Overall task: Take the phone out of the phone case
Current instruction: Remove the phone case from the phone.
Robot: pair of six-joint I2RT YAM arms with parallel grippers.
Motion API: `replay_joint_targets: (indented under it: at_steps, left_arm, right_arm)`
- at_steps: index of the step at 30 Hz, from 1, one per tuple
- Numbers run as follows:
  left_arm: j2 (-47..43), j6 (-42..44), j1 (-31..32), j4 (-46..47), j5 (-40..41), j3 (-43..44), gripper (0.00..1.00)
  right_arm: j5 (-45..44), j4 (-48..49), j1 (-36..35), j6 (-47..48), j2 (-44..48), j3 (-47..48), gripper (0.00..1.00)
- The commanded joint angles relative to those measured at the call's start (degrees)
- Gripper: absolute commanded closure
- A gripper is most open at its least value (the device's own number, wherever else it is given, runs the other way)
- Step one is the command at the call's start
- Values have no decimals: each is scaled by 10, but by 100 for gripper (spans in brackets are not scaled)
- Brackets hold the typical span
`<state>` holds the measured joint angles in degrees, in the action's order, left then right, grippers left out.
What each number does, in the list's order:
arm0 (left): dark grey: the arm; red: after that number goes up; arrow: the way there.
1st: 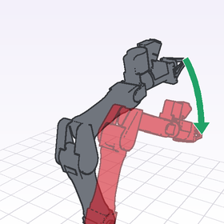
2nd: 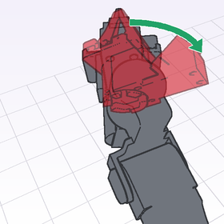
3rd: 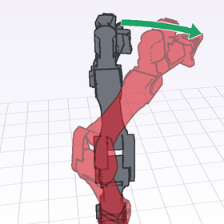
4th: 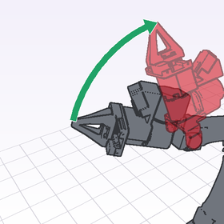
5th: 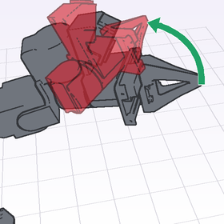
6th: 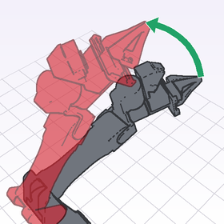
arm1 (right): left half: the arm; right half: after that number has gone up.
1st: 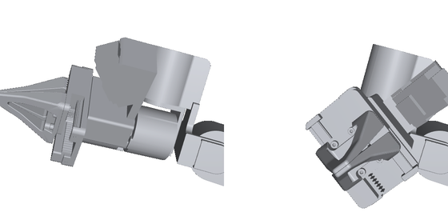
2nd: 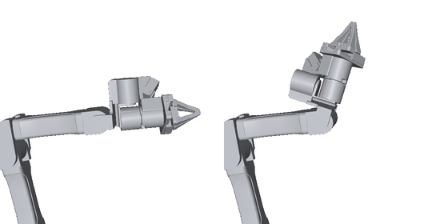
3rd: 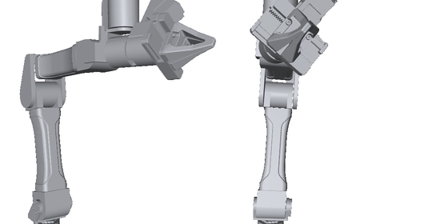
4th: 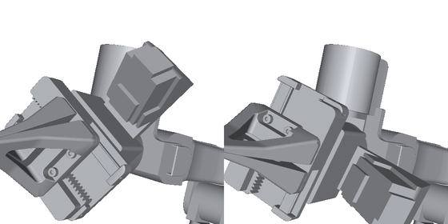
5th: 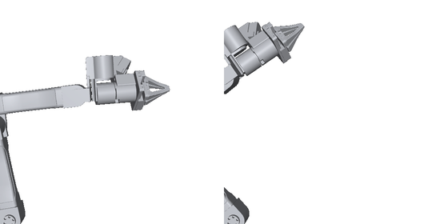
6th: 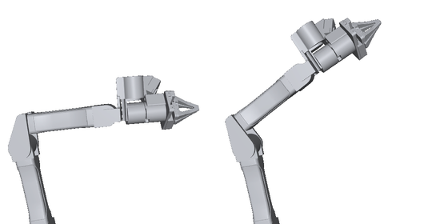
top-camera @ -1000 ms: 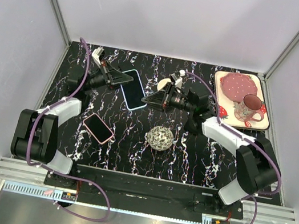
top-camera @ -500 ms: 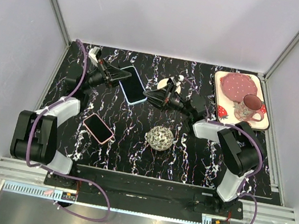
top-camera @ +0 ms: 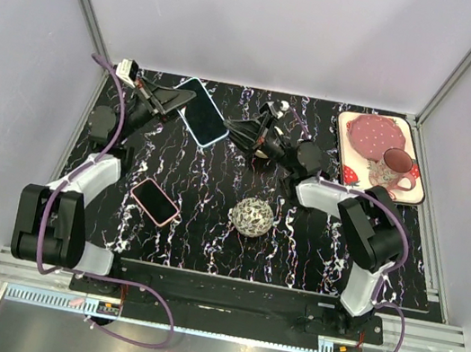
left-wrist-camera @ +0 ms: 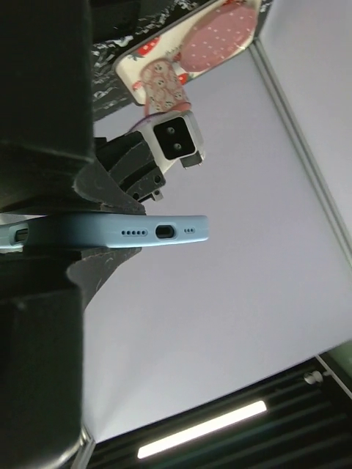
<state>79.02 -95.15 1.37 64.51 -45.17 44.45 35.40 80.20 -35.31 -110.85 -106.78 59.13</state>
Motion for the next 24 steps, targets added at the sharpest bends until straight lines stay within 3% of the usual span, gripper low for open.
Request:
replay_joint_targets:
  at_steps: [1, 7, 24]
  left_arm:
    - [-36, -62, 16, 211, 24, 35, 100]
    - [-63, -76, 16, 207, 39, 55, 100]
    - [-101, -137, 18, 208, 78, 88, 100]
  right_arm:
    - [-70, 95, -34, -165, -39, 68, 100]
    - [-85, 95, -42, -179, -64, 112, 100]
    - [-102, 95, -52, -177, -90, 127, 100]
